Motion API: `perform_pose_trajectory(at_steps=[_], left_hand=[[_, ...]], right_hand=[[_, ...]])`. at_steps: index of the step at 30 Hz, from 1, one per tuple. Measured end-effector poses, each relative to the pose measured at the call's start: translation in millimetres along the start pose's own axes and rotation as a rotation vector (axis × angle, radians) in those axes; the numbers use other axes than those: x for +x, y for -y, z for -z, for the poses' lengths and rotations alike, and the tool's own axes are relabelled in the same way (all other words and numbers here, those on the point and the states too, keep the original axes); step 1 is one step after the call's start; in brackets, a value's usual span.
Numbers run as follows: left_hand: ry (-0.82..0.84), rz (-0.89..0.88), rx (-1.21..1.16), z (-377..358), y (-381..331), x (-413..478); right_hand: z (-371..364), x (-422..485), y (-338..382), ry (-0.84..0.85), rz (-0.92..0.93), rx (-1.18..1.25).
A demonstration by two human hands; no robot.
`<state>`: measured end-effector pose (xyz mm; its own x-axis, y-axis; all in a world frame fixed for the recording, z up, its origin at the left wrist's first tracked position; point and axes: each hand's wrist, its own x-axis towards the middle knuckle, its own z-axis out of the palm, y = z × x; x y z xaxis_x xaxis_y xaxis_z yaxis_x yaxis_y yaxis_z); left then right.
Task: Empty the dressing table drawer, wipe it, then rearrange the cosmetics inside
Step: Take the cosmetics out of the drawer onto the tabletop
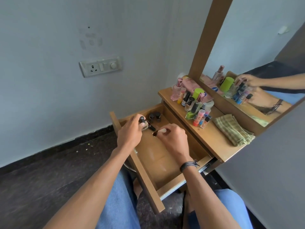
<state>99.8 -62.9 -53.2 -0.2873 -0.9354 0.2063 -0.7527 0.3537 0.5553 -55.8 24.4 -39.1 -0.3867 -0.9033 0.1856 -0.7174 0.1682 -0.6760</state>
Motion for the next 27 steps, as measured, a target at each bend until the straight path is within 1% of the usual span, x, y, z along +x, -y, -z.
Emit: perform_pose_trajectory(at_steps=[2, 4, 7, 9, 11, 15, 19, 27], left_hand=[[0.031, 0.017, -0.087, 2.1, -8.6, 3.2], [0.035, 0.026, -0.198, 1.9, -23.7, 8.4], [-0.010, 0.010, -0.349, -2.6, -59.9, 21.3], [-0.039, 0.014, -0.440, -6.5, -85.2, 31.7], [-0.051, 0.011, -0.473, -11.9, -106.0, 41.7], [-0.029, 0.030, -0.454, -24.3, -130.7, 54.2], [-0.004, 0.049, -0.422, -34.8, -141.3, 59.6], [-0.011, 0.044, -0.388, -45.6, -147.1, 69.6]], right_hand=[[31.7, -6.7, 0.9, -0.089, 0.005, 0.058], [63.6, -10.6, -0.3, -0.175, -0.030, 0.081], [107.3, -13.7, -4.9, -0.316, -0.126, 0.105], [128.0, -12.8, -11.5, -0.373, -0.181, 0.116], [139.6, -10.1, -22.1, -0.411, -0.228, 0.108], [142.9, -4.2, -44.5, -0.432, -0.269, 0.056], [132.3, 1.3, -62.5, -0.398, -0.262, -0.001], [116.3, -0.7, -80.2, -0.368, -0.218, 0.051]])
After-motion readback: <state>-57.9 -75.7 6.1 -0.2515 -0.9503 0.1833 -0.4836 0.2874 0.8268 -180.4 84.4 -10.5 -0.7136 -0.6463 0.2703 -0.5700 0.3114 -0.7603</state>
